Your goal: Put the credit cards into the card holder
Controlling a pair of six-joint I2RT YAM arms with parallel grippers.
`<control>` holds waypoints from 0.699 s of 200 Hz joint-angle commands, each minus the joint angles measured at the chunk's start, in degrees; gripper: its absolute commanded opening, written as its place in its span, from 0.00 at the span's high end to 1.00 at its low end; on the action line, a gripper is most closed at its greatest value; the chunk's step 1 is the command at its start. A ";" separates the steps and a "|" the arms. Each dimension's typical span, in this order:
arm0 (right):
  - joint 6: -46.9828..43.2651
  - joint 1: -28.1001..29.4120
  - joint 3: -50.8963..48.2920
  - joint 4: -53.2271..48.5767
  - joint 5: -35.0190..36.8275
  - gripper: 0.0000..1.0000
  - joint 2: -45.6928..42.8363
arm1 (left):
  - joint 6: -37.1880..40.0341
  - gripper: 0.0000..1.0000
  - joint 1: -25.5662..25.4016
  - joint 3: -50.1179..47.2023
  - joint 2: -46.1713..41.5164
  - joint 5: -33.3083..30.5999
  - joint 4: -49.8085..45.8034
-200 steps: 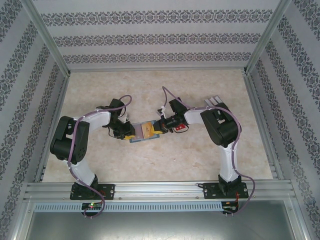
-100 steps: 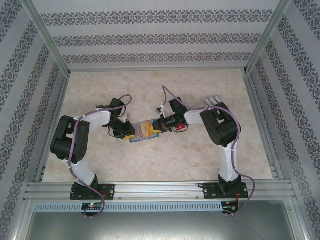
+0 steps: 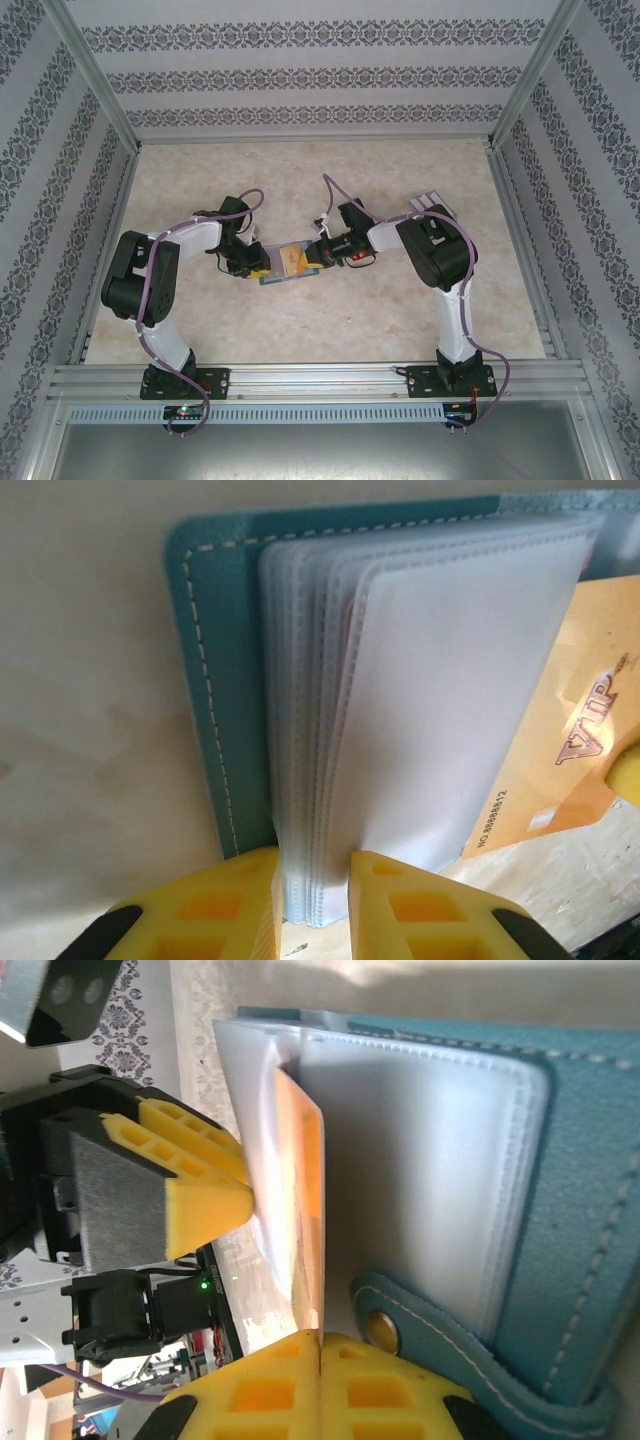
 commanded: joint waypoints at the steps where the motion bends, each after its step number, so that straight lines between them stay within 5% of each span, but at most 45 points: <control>1: -0.06 0.06 -0.47 0.01 0.40 1.00 1.67 | 0.61 0.77 -0.41 -0.44 1.91 -5.35 0.03; 140: 12.07 0.81 -7.64 14.00 7.55 1.00 0.13 | -0.13 0.77 -0.41 -1.39 1.34 -5.05 0.61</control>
